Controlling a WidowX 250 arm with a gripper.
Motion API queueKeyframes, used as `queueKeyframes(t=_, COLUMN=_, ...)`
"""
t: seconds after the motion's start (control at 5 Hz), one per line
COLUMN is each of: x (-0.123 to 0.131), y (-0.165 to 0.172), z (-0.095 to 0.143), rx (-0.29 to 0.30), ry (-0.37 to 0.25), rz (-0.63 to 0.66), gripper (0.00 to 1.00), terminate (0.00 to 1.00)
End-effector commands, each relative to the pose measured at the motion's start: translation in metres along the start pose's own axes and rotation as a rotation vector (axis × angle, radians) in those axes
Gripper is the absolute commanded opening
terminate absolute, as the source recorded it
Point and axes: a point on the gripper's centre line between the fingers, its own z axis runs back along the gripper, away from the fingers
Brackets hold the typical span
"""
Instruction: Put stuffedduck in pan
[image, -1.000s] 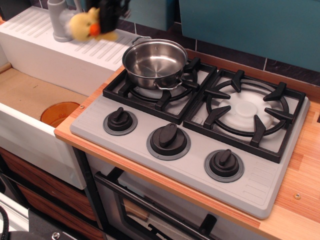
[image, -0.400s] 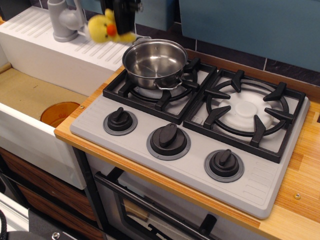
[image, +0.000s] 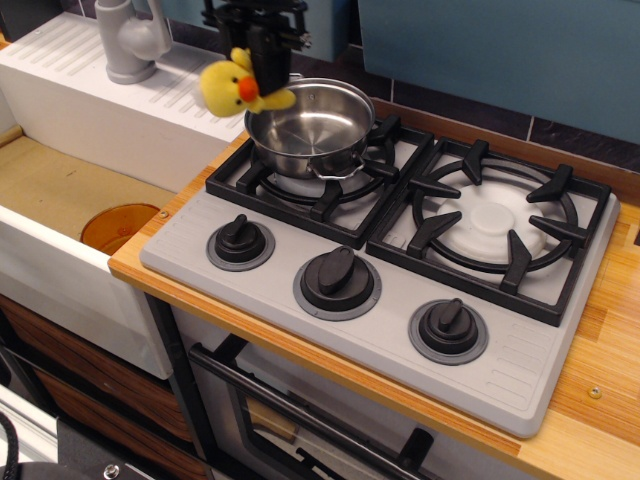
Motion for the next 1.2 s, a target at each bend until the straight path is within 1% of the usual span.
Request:
queueKeyframes(t=0.0, x=0.012, y=-0.005, z=0.024, rx=0.062, ry=-0.105, rz=-0.008, gripper=0.0, terminate=0.0)
queueKeyframes(t=0.2, x=0.016, y=-0.002, z=0.024, rx=0.055, ry=-0.126, rz=-0.035, gripper=1.0, terminate=0.0)
queueKeyframes(t=0.4, x=0.02, y=0.001, z=0.028, rx=0.047, ry=-0.118, rz=-0.042, gripper=1.0, terminate=0.0)
queueKeyframes(t=0.6, x=0.016, y=0.003, z=0.035, rx=0.055, ry=-0.14, rz=-0.071, gripper=1.0, terminate=0.0)
queueKeyframes(t=0.8, x=0.011, y=-0.002, z=0.045, rx=0.101, ry=-0.201, rz=-0.097, gripper=1.0, terminate=0.0)
queueKeyframes(t=1.0, x=0.008, y=-0.01, z=0.052, rx=0.142, ry=-0.195, rz=-0.094, gripper=1.0, terminate=0.0)
